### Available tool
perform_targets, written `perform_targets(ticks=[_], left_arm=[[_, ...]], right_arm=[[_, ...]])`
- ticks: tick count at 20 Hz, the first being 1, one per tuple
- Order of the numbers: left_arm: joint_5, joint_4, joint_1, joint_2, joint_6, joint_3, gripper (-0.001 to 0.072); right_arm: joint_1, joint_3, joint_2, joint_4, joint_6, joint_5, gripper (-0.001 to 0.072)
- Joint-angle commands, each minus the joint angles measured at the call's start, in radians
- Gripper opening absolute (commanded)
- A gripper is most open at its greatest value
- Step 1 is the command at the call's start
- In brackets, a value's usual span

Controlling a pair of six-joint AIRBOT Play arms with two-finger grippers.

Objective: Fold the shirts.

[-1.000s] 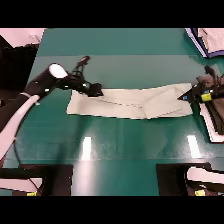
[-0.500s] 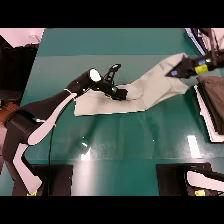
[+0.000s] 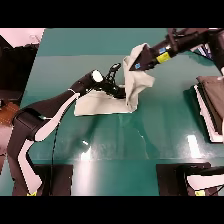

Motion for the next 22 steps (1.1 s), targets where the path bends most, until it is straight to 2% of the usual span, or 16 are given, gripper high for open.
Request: perform_targets(ticks=[1, 8, 11, 15, 18, 19, 20, 21, 22], left_arm=[[-0.083, 0.011, 0.046, 0.007, 0.003, 0.002, 0.0022], [-0.253, 0.258, 0.233, 0.205, 0.005, 0.002, 0.0022], [-0.327, 0.290, 0.341, 0.319, 0.011, 0.002, 0.0023], [-0.408, 0.292, 0.453, 0.445, 0.032, 0.002, 0.0023], [-0.428, 0.291, 0.494, 0.504, 0.032, 0.002, 0.0023], [-0.434, 0.292, 0.499, 0.513, 0.032, 0.002, 0.0023], [-0.439, 0.291, 0.499, 0.520, 0.032, 0.002, 0.0023], [-0.447, 0.291, 0.499, 0.521, 0.032, 0.002, 0.0023], [-0.459, 0.291, 0.499, 0.521, 0.032, 0.002, 0.0023]], right_arm=[[0.055, 0.082, -0.074, -0.001, 0.005, 0.002, 0.0013], [0.067, 0.083, -0.148, 0.000, 0.004, -0.020, 0.0013], [0.113, 0.083, -0.190, 0.001, -0.014, -0.060, 0.0013], [0.227, 0.083, -0.282, 0.002, -0.075, -0.197, 0.0014], [0.332, 0.084, -0.367, 0.003, -0.164, -0.402, 0.0018], [0.364, 0.084, -0.385, 0.004, -0.190, -0.467, 0.0071], [0.394, 0.084, -0.393, 0.002, -0.233, -0.526, 0.0352], [0.409, 0.084, -0.391, 0.001, -0.249, -0.565, 0.0589], [0.412, 0.084, -0.378, 0.000, -0.251, -0.575, 0.0682]])
